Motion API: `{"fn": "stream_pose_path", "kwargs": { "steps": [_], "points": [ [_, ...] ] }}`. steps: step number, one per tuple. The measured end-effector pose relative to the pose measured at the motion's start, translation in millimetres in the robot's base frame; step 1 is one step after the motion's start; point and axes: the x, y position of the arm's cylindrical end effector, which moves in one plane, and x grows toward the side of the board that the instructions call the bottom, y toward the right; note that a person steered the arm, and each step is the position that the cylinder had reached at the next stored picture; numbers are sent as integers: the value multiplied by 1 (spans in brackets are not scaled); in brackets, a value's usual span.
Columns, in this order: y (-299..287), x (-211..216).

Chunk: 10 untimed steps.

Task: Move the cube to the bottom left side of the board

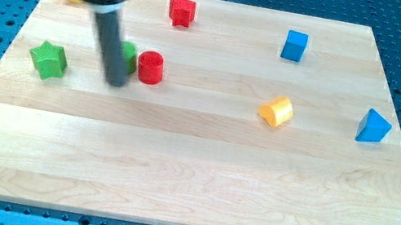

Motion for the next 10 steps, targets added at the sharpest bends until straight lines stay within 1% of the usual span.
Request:
{"fn": "stream_pose_path", "kwargs": {
  "steps": [1,2,3,4,5,6,7,8,9,10],
  "points": [
    [0,-27],
    [-93,-8],
    [-34,-51],
    [89,-74],
    [55,-71],
    [50,-93],
    [152,-133],
    [225,-156],
    [233,-160],
    [236,-135]
  ]
}}
